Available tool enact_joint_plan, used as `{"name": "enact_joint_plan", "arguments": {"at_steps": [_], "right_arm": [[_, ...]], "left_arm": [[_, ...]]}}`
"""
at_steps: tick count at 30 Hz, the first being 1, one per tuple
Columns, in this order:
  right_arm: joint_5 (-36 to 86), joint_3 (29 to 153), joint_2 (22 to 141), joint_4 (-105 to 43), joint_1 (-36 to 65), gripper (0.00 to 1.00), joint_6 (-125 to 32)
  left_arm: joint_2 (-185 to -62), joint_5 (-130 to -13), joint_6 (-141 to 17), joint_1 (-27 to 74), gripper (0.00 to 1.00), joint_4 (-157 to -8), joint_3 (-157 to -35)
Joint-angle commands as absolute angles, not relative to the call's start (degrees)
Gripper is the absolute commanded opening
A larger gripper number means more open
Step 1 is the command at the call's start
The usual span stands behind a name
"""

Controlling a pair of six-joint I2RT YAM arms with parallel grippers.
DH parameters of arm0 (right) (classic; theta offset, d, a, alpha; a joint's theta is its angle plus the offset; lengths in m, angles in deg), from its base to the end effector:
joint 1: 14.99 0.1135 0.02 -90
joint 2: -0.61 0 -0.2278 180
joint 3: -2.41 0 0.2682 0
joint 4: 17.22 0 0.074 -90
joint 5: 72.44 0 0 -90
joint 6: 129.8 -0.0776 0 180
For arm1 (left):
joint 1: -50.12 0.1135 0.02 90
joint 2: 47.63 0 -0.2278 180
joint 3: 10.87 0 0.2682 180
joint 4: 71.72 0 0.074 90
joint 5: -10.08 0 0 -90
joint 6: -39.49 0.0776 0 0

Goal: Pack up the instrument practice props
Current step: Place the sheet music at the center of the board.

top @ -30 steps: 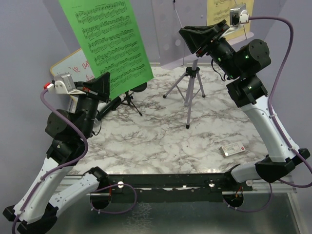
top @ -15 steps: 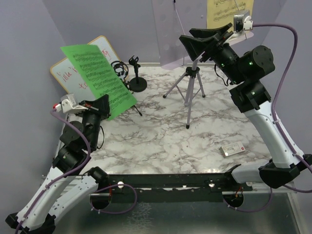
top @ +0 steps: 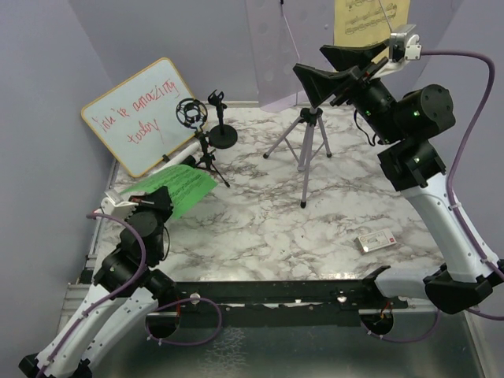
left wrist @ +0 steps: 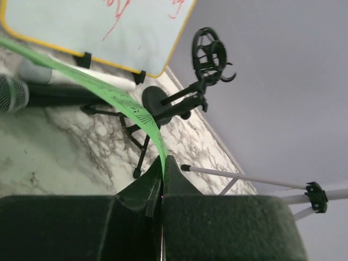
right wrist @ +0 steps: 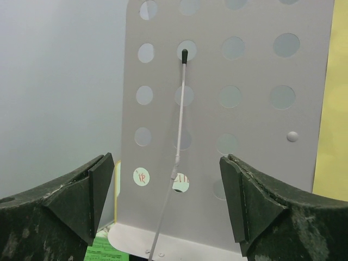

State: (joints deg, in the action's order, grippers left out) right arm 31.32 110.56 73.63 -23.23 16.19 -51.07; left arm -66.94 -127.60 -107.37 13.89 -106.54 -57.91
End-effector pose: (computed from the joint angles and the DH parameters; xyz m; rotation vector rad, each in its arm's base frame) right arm 0.2499 0.1728 0.5584 -0.4083 1.0335 0.7931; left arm 0.1692 -0.0528 0.2980 -0.8817 1.4312 -0.5282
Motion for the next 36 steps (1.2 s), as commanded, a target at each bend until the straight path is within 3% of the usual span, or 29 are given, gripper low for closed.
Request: {"name": "enact_joint_plan", "arguments": {"at_steps": [1,9,19,36], "right_arm": [[28.51,108.67,71.86,-21.28,16.53,0.87,-49.59],[27.34,106.88,71.04,-20.40,16.52,0.88,-48.99],[27.55,105.07,71.00,-18.73,16.53,0.89,-49.10],[27.68,104.83,70.84,-18.46,16.52,0.89,-49.12]], "left_arm": [[-65.18,-131.79,-120.87,13.96,0.00,-116.44,-55.34],[-60.84,-131.89,-137.22,14.00,0.00,-130.86,-52.24],[-58.73,-146.72,-135.50,14.00,0.00,-146.48,-64.10],[-58.86,-121.36,-149.70,14.00,0.00,-138.89,-47.41]]}}
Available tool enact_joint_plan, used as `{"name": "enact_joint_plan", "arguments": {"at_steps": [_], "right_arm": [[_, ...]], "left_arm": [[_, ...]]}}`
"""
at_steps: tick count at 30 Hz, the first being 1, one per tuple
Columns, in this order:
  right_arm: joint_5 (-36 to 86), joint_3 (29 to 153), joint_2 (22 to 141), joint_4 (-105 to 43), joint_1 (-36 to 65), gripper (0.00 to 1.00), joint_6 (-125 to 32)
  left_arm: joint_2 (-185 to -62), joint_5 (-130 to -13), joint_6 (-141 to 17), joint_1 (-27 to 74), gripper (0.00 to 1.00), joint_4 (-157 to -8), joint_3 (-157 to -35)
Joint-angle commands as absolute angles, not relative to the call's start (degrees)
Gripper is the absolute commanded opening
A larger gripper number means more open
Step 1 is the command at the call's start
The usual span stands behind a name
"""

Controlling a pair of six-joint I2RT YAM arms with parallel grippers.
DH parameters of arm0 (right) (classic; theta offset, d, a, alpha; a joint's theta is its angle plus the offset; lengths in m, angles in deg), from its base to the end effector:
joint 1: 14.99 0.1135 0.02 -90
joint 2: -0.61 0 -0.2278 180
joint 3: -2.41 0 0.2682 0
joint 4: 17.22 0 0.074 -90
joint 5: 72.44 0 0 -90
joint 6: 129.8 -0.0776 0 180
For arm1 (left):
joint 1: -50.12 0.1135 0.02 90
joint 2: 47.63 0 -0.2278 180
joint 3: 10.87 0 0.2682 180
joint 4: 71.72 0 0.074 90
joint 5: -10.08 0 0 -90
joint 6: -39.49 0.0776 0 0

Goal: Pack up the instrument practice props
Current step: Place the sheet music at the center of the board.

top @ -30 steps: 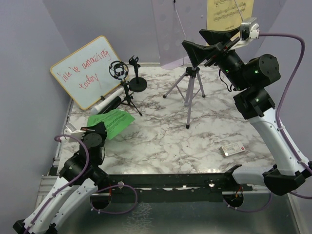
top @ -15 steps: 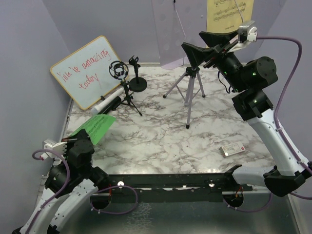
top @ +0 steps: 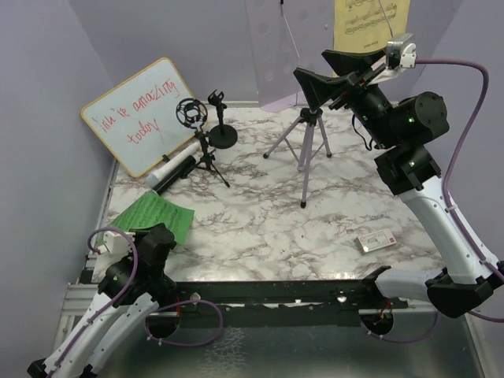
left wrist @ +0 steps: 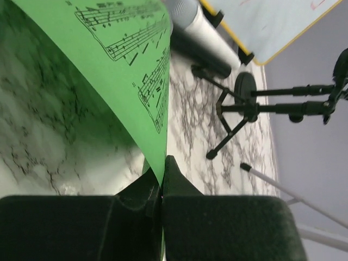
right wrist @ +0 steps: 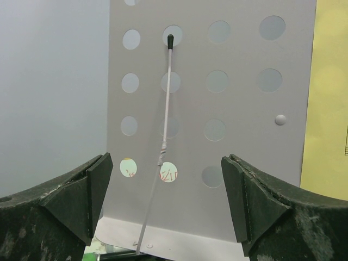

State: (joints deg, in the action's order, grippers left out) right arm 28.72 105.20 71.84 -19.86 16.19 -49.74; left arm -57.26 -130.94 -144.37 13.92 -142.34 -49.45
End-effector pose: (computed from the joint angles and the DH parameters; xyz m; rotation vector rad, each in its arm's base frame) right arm 0.2546 0.1716 0.5422 -0.3785 1.0388 0.7490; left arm 0.1339 -0.0233 0.1998 -1.3268 1.5308 -0.4067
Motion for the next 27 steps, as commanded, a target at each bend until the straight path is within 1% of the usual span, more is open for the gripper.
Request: {"name": "enact_joint_plan", "arguments": {"at_steps": [1,10,12,14,16,19,20,23,26,27], "right_arm": [[27.67,104.87,70.96,-18.57,16.50,0.89,-49.12],[27.60,104.86,70.90,-18.47,16.51,0.89,-49.19],[27.49,104.89,71.00,-18.40,16.52,0.89,-49.21],[27.52,104.96,71.01,-18.53,16.57,0.89,-49.21],[27.42,104.96,71.10,-18.59,16.55,0.89,-49.12],[27.46,104.99,71.18,-18.72,16.55,0.89,-49.12],[27.49,105.11,71.26,-18.84,16.49,0.89,-49.12],[27.55,105.25,71.28,-18.82,16.55,0.89,-49.11],[27.62,105.24,71.36,-18.81,16.55,0.89,-49.12],[27.62,105.20,71.37,-18.81,16.55,0.89,-49.12]], "left_arm": [[-59.28,-120.00,-150.90,14.00,0.00,-138.48,-47.10],[-64.46,-111.47,-157.93,13.95,0.00,-135.11,-47.96],[-66.02,-110.68,-158.17,14.00,0.02,-133.97,-48.78],[-67.29,-111.25,-158.10,14.00,0.07,-133.66,-49.53],[-67.73,-112.60,-157.55,14.00,0.15,-133.64,-49.97],[-67.31,-112.16,-156.91,14.00,0.21,-131.95,-49.10],[-67.13,-111.05,-156.62,14.00,0.24,-130.77,-48.32],[-67.16,-108.02,-153.95,13.98,0.38,-126.62,-46.63],[-69.20,-106.76,-147.05,14.01,0.53,-122.43,-47.56],[-70.40,-106.27,-144.69,14.00,0.55,-122.07,-48.52]]}}
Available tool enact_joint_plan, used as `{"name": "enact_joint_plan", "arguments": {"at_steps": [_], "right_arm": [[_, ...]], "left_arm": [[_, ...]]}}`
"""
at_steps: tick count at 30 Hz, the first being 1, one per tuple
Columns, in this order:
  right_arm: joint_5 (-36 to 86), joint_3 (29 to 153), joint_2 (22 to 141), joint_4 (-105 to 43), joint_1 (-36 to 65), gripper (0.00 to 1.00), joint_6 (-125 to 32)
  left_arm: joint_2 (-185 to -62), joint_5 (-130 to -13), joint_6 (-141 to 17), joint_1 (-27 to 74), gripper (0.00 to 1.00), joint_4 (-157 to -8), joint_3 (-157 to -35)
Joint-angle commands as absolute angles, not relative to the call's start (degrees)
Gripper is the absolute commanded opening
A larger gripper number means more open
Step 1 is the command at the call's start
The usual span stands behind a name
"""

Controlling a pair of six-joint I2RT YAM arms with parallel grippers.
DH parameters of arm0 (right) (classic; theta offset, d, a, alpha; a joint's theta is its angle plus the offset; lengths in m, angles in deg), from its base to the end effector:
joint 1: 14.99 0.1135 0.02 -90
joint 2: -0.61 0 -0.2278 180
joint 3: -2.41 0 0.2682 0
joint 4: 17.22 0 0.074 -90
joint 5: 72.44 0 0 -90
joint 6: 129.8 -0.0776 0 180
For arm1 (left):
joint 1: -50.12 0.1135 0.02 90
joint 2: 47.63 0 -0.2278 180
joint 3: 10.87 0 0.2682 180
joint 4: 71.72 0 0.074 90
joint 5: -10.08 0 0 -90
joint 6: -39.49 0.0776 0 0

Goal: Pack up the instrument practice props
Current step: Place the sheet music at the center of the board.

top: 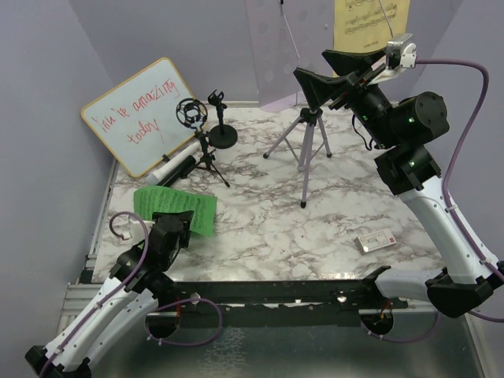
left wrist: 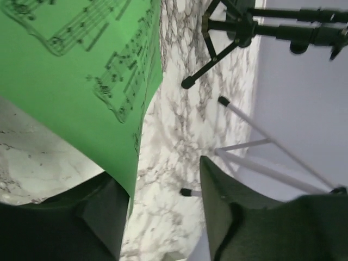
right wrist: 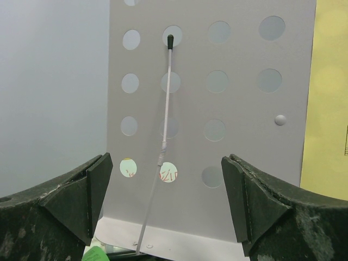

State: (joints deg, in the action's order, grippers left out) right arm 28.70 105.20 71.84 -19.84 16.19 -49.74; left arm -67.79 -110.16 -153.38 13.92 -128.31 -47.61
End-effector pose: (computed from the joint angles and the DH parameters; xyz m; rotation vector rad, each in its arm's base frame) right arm 0.2546 0.1716 0.5422 -0.3782 1.0385 0.7489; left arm 0.1613 -0.0696 0.1779 -1.4740 1.7250 -0.7706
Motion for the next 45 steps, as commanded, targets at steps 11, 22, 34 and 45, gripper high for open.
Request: {"name": "enact_joint_plan", "arguments": {"at_steps": [11,22,34,45], "right_arm": [[27.59,105.16,71.42,-19.49,16.48,0.89,-48.74],[26.93,104.06,70.48,-20.67,16.52,0.90,-48.23],[28.19,97.57,66.99,-21.60,16.50,0.92,-48.55],[30.54,90.57,61.33,-21.05,16.49,1.00,-46.59]], "left_arm": [[-82.35,-94.07,-115.83,13.91,0.65,-115.89,-58.54],[-79.31,-89.81,-100.38,13.91,0.72,-113.30,-60.97],[-105.58,-106.71,-89.99,15.23,0.80,-95.88,-58.89],[-126.04,-101.18,-89.79,24.81,0.84,-79.46,-57.82]]}}
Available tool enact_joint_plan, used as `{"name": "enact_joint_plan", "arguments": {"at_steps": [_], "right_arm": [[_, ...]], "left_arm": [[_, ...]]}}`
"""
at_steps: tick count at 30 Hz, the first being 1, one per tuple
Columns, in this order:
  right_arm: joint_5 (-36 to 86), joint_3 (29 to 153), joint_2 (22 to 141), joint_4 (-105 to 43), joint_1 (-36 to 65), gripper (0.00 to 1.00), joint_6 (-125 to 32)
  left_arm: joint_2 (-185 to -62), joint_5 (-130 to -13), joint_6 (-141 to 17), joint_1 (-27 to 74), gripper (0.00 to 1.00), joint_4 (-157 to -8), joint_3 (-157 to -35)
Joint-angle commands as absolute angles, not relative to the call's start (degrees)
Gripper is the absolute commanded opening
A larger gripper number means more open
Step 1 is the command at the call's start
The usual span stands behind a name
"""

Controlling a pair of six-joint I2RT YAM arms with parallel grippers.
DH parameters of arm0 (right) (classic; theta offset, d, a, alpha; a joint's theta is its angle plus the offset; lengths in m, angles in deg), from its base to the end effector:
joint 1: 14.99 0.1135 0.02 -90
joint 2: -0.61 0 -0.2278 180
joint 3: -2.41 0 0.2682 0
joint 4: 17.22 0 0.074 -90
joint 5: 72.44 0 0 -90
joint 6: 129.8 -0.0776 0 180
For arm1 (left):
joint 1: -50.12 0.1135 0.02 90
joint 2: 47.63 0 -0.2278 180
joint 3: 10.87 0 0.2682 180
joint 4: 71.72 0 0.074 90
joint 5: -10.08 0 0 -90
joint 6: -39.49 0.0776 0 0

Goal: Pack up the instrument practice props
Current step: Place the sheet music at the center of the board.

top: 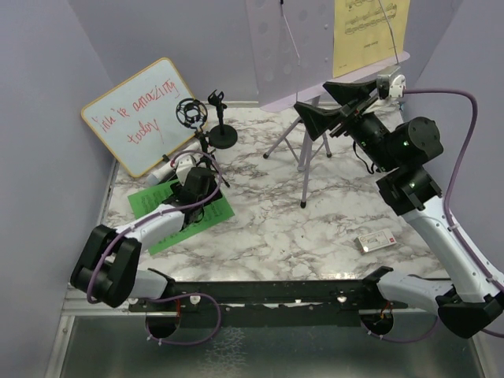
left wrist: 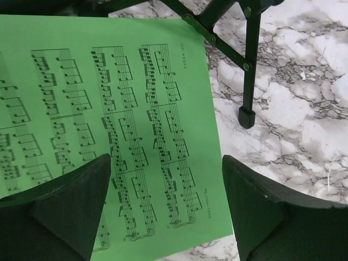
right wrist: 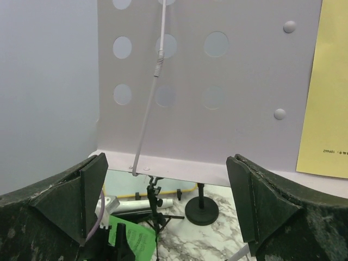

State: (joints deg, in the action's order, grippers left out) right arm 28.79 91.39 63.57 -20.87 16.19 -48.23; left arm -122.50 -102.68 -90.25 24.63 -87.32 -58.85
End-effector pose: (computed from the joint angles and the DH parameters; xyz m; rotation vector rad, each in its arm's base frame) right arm 0.2457 0.1663 0.4912 -0.4114 1.1474 0.7216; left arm 0.2901 -0.1051 0.1138 -0.4745 2.1969 -0.1515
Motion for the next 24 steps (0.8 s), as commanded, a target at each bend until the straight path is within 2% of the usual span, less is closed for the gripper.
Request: {"name": "enact_joint_plan", "arguments": {"at_steps": [1,12,24], "right_arm": [[30.84,90.24,60.88,-20.83,16.50,1.00,-46.53],[31.19,84.64,56.31,-17.97,16.49,1.00,-47.01],[30.28,82.93,54.78,-15.93,16.51,1.00,-47.42]], "left_arm": [[-126.98,-100.55,-90.31,24.81,0.84,-79.26,-57.54],[-130.03,-92.78,-98.00,23.81,0.83,-77.09,-46.27],[-117.25,-95.29,-107.90,11.19,0.82,-86.51,-41.65]]}}
